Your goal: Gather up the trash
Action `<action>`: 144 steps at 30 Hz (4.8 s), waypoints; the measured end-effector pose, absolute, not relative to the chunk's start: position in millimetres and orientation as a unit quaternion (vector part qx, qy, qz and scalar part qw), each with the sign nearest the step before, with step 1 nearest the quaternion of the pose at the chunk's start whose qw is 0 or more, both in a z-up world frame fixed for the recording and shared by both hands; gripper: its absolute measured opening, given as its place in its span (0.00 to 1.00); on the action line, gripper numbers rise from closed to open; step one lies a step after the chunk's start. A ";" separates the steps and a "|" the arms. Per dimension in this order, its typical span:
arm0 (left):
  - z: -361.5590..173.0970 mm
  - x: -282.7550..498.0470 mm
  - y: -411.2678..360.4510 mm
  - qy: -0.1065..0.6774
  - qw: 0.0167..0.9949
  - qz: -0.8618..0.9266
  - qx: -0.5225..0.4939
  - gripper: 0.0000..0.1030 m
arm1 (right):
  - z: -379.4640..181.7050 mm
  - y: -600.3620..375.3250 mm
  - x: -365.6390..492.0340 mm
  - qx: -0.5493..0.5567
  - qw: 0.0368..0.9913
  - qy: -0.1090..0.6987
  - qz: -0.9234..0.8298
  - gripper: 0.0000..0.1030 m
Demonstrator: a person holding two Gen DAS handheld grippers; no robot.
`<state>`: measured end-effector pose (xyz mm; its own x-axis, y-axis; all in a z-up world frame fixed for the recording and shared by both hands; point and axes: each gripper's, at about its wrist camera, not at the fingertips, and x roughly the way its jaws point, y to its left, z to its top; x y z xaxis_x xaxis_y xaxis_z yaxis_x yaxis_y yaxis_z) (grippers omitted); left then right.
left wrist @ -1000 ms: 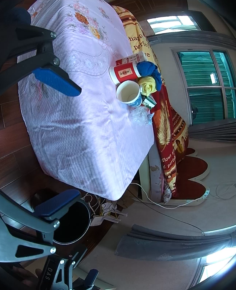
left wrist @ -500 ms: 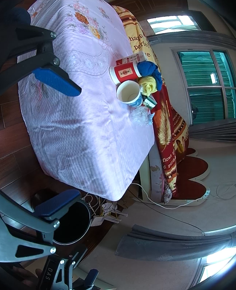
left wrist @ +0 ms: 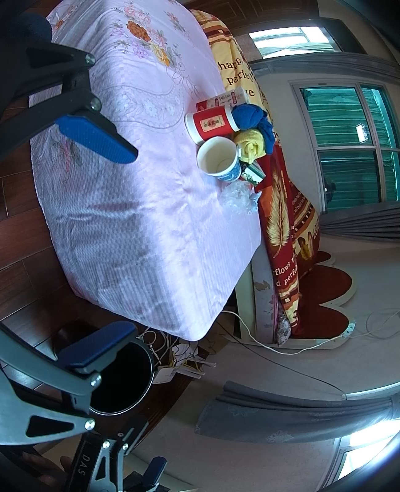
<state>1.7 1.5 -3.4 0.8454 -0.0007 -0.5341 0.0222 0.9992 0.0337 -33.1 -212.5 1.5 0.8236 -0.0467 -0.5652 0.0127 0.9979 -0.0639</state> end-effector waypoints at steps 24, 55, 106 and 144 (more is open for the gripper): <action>9.0 -8.2 7.3 0.249 0.968 -0.005 0.009 1.00 | 9.7 -210.6 -38.4 -0.027 0.962 0.271 -0.005 1.00; 31.1 34.1 111.2 0.250 0.965 0.075 -0.022 1.00 | 46.1 -139.4 49.6 -0.009 0.956 0.272 0.107 1.00; 82.6 152.9 191.0 0.222 0.972 0.040 -0.070 0.26 | 64.9 12.0 232.9 -0.054 0.916 0.293 0.268 0.04; 32.5 96.0 -61.7 0.299 0.928 -0.221 0.018 0.26 | 28.4 -295.4 50.3 0.024 0.940 0.334 0.065 0.04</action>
<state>96.0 -61.7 32.5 0.7227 -0.4001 -0.5636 0.4214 0.9014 -0.0996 50.3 -295.4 28.4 0.7678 0.1393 -0.6253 -0.1067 0.9902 0.0895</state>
